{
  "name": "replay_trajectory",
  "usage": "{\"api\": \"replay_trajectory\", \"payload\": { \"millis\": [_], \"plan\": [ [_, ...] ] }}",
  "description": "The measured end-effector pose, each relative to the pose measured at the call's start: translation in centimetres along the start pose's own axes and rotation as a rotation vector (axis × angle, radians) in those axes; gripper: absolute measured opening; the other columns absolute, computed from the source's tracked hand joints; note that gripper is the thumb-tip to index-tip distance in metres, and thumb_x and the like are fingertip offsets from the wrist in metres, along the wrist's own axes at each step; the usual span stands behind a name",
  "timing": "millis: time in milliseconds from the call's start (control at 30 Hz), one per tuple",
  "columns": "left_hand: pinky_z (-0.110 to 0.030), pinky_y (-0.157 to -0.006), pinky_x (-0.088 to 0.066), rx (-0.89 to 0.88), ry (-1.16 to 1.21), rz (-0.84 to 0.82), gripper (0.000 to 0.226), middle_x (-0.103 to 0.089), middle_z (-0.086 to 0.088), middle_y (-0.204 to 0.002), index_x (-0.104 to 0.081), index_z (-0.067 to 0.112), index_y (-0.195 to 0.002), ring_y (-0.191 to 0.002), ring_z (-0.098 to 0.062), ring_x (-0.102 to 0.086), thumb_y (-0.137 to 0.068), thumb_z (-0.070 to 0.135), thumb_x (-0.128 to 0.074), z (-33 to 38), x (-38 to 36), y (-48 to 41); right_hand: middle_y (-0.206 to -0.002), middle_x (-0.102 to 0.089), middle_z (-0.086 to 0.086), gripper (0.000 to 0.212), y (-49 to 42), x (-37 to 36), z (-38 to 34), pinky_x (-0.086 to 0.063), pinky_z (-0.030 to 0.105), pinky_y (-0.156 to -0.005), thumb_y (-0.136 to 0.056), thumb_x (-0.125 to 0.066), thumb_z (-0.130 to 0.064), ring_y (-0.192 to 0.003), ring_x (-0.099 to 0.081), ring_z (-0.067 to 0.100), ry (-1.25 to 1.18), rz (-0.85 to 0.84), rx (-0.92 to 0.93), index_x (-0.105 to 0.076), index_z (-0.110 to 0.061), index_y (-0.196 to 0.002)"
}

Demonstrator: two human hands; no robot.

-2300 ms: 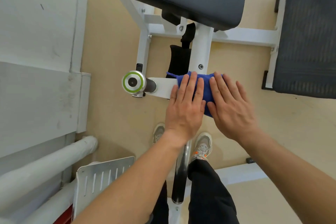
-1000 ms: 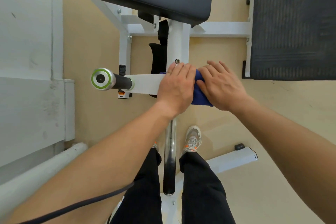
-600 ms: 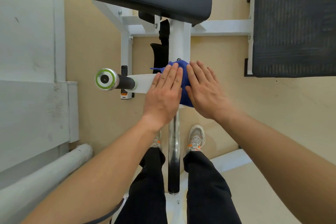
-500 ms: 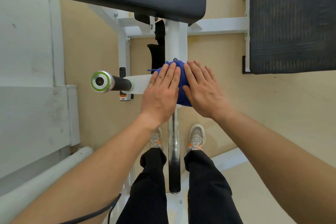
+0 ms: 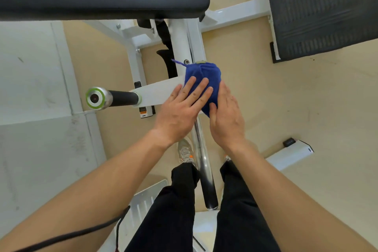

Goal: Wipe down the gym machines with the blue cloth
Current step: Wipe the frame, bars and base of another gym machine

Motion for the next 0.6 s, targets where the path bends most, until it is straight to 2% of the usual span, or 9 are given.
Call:
{"api": "replay_trajectory", "payload": {
  "millis": [233, 300, 400, 467, 600],
  "plan": [
    [-0.046, -0.121, -0.020, 0.028, -0.007, 0.014, 0.053, -0.022, -0.008, -0.162, -0.025, 0.014, -0.154, -0.150, -0.027, -0.017, -0.106, 0.035, -0.028, -1.0, 0.1, -3.3, -0.163, -0.026, 0.009, 0.057, -4.2, 1.5, 0.3, -0.020, 0.036, -0.121, -0.106, -0.033, -0.025, -0.151, -0.022, 0.022, 0.014, -0.035, 0.107, -0.017, -0.006, -0.157],
    [-0.044, -0.122, -0.019, 0.054, 0.008, 0.040, 0.052, -0.022, -0.008, -0.162, -0.026, 0.014, -0.154, -0.150, -0.027, -0.017, -0.105, 0.030, -0.032, -0.8, -0.1, -2.3, -0.164, -0.023, 0.008, 0.058, -3.7, 1.5, 0.6, -0.020, 0.035, -0.122, -0.106, -0.033, -0.027, -0.151, -0.021, 0.021, 0.035, -0.038, 0.116, -0.015, -0.008, -0.158],
    [-0.043, -0.122, -0.014, 0.109, 0.047, 0.087, 0.056, -0.021, -0.005, -0.162, -0.027, 0.015, -0.154, -0.150, -0.025, -0.017, -0.101, 0.016, -0.043, 0.5, -0.5, -0.1, -0.166, -0.012, 0.005, 0.065, -1.4, 1.2, 1.1, -0.018, 0.040, -0.123, -0.104, -0.040, -0.028, -0.153, -0.015, 0.022, 0.119, -0.039, 0.149, -0.009, -0.010, -0.159],
    [-0.043, -0.122, -0.011, 0.150, 0.059, 0.097, 0.057, -0.021, -0.005, -0.162, -0.027, 0.015, -0.154, -0.151, -0.025, -0.015, -0.100, 0.015, -0.041, 1.0, -0.8, 0.8, -0.166, -0.005, 0.003, 0.068, -0.7, 1.0, 1.0, -0.015, 0.045, -0.122, -0.102, -0.043, -0.033, -0.153, -0.010, 0.025, 0.296, -0.006, 0.248, -0.012, -0.013, -0.159],
    [-0.043, -0.122, -0.011, 0.352, 0.051, 0.124, 0.056, -0.023, -0.010, -0.161, -0.026, 0.011, -0.154, -0.150, -0.028, -0.018, -0.099, 0.015, -0.031, 0.5, -1.2, 2.5, -0.164, -0.020, 0.010, 0.062, -2.5, 0.5, -1.4, -0.015, 0.049, -0.122, -0.103, -0.050, -0.030, -0.151, -0.017, 0.032, 0.595, 0.068, 0.569, -0.026, -0.009, -0.156]
  ]
}}
Point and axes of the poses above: each hand's wrist, its own y-axis away from the middle knuckle, its own x-axis out of the back of the hand, z = x × y, the point moved 2 cm from there along -y, towards the middle knuckle
